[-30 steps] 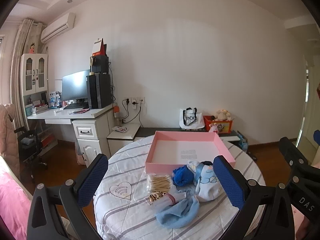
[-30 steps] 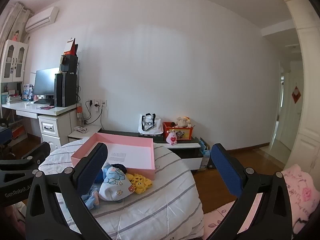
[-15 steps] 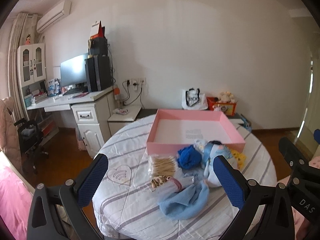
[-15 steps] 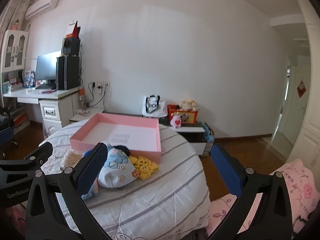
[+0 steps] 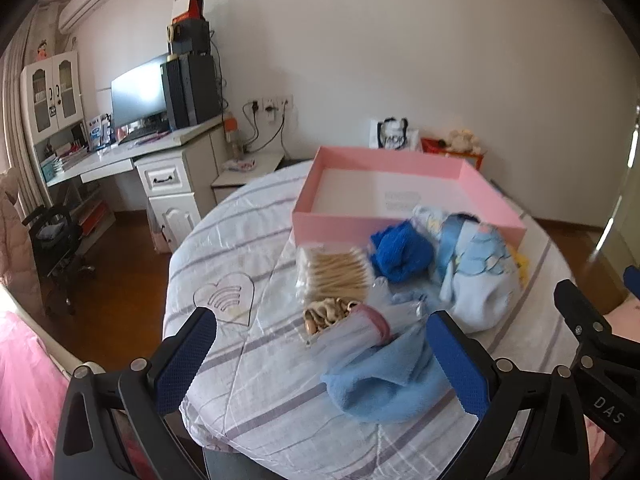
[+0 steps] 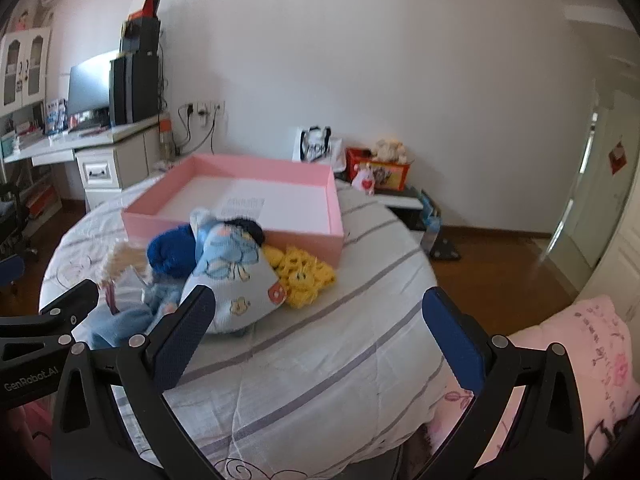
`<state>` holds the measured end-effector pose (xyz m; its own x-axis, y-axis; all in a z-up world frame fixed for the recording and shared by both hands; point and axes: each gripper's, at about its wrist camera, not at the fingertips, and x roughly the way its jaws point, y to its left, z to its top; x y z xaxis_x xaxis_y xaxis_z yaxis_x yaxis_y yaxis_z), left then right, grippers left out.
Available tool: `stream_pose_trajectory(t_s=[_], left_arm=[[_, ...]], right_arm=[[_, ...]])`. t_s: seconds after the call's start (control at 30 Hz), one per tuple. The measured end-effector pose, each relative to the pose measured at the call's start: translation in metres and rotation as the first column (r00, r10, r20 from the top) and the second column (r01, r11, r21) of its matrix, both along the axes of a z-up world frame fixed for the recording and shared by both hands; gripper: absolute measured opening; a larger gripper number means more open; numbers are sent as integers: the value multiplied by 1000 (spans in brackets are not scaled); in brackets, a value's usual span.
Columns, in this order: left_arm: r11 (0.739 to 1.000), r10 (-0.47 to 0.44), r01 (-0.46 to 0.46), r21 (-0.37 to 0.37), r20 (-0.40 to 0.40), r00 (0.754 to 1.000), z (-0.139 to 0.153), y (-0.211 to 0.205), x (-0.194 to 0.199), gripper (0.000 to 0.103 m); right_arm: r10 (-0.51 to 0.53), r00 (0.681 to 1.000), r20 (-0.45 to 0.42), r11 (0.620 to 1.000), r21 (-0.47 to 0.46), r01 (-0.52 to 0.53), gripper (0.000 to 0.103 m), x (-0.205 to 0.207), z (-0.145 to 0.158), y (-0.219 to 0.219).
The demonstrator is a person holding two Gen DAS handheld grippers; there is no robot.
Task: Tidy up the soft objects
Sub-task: 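Lower the left tool onto the clear plastic bag and close it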
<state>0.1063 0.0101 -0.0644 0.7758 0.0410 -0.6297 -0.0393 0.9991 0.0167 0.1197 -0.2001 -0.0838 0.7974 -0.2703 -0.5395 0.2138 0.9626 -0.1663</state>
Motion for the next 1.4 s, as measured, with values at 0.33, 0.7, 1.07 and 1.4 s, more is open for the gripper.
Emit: stream_pose_trajectory(t_s=[0.33, 0.7, 1.07, 1.4], left_arm=[[1000, -5, 4, -22, -48, 999, -21, 8, 26, 103], [994, -79, 72, -80, -96, 992, -38, 24, 39, 98], [966, -178, 154, -207, -101, 979, -42, 41, 38, 44], [967, -153, 132, -220, -81, 985, -30, 58, 31, 20]], right_arm=[[0, 997, -77, 1000, 15, 1, 103, 14, -20, 1], [28, 992, -121, 998, 54, -21, 103, 22, -26, 7], [44, 987, -157, 998, 52, -36, 103, 27, -35, 20], [73, 984, -161, 996, 54, -65, 103, 26, -36, 29]])
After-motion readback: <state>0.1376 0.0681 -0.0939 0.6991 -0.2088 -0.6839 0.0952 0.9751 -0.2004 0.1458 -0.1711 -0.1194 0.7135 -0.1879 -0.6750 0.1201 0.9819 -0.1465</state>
